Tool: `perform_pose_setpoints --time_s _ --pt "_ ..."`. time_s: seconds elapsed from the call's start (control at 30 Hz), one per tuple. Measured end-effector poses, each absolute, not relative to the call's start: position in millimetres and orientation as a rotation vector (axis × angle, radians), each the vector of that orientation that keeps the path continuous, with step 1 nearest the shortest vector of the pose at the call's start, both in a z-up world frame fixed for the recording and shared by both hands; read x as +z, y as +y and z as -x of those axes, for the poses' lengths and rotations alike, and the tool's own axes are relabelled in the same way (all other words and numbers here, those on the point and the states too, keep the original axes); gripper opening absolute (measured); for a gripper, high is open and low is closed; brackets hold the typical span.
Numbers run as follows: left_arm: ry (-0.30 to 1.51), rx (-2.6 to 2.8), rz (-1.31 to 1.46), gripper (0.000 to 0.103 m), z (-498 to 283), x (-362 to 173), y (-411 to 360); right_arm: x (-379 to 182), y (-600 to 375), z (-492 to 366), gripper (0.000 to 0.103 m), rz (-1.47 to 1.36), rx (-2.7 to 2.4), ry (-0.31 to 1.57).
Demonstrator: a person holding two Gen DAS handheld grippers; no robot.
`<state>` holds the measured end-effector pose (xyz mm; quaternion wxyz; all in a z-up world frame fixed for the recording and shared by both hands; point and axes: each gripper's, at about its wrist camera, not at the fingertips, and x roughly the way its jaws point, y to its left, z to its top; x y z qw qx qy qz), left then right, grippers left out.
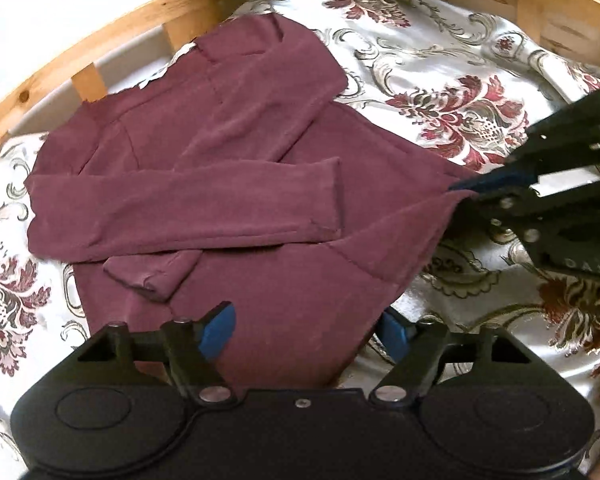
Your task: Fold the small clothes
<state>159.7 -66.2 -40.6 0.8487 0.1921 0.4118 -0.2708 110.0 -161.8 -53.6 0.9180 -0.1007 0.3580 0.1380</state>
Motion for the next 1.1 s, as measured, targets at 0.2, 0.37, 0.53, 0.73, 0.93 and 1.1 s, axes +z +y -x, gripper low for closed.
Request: perform_pose_setpoints --time_s 0.2,0.37,0.53,0.73,0.93,1.1 --pt "0.830 -0.547 -0.459 0.065 -166.2 -33.1 -57.6 -49.7 -165.4 -107.4 0.007 0.197 0.266 0.710" --pt "0.864 -0.481 -0.521 0.058 -174.1 -34.7 -43.9 -42.9 -173.2 -107.1 0.007 0.161 0.242 0.675" --pt "0.899 -0.396 -0.578 0.055 -182.0 -29.3 -24.7 -40.0 -176.7 -108.5 0.007 0.145 0.238 0.664" --pt "0.942 -0.309 -0.576 0.051 -187.0 -25.2 6.3 -40.1 -178.4 -106.5 0.007 0.142 0.236 0.671" --pt "0.948 -0.272 -0.517 0.030 -188.5 -26.7 12.8 -53.3 -167.6 -105.7 0.007 0.233 0.238 0.730" --pt "0.962 -0.262 -0.572 0.031 -185.7 -30.0 9.2 -70.7 -158.1 -107.8 0.022 0.289 0.241 0.817"
